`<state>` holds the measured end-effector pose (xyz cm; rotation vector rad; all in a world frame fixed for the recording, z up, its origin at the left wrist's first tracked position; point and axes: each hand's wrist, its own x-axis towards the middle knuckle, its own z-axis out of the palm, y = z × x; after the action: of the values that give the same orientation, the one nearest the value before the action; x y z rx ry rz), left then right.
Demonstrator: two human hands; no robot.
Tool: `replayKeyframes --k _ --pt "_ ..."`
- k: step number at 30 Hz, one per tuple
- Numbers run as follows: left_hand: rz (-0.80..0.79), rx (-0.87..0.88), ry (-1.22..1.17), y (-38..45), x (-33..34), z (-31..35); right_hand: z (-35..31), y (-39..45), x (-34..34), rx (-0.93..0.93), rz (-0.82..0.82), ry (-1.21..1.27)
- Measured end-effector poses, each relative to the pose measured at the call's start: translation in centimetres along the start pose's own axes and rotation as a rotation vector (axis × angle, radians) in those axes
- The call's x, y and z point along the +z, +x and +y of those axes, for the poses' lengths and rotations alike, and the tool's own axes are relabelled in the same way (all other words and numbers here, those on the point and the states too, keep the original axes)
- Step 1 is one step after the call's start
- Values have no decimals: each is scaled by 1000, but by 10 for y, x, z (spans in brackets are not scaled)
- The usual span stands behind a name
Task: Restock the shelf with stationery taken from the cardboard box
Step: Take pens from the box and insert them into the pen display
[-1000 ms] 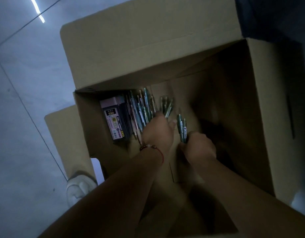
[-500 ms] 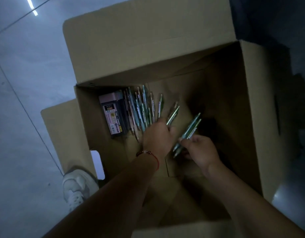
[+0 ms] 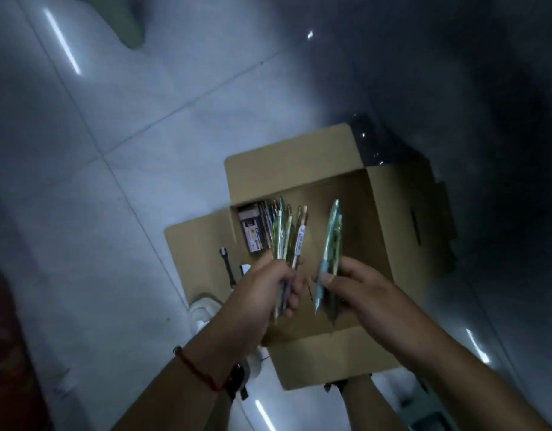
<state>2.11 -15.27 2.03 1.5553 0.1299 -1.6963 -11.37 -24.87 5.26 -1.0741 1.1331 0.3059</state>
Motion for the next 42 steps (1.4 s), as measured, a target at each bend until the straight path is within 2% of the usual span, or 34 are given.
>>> replayKeyframes --k 3,6,10,14,18,20,22,26,32,34,37,42 --pt "-18 40 94 -100 11 55 -72 -90 20 -99 -102 -87" --pt "-32 133 240 -211 20 111 -146 -189 47 -173 -135 -130" --pt "-87 271 308 -354 17 174 -226 -314 82 -286 -158 -167" --pt "-48 396 346 -464 5 208 -275 -402 121 -396 -70 -304" --pt "82 497 387 -538 -14 224 -295 -453 153 -440 -28 -243" --pt "50 532 369 -568 -26 227 -306 -469 164 -483 72 -159" --pt "-27 555 272 -596 -32 223 -321 -487 176 -559 99 -65" --pt "-57 581 180 -645 -27 191 -344 -517 211 -701 -163 -135" --pt "28 555 -24 -710 -40 144 -352 -549 279 -800 -398 -509" --pt "87 558 -117 -729 -49 124 -347 -555 303 -813 -498 -589" --pt "273 639 -196 -753 -60 86 -331 -562 344 -829 -623 -662" --pt "781 706 -189 -802 -100 9 -300 -582 420 -790 -614 -622"
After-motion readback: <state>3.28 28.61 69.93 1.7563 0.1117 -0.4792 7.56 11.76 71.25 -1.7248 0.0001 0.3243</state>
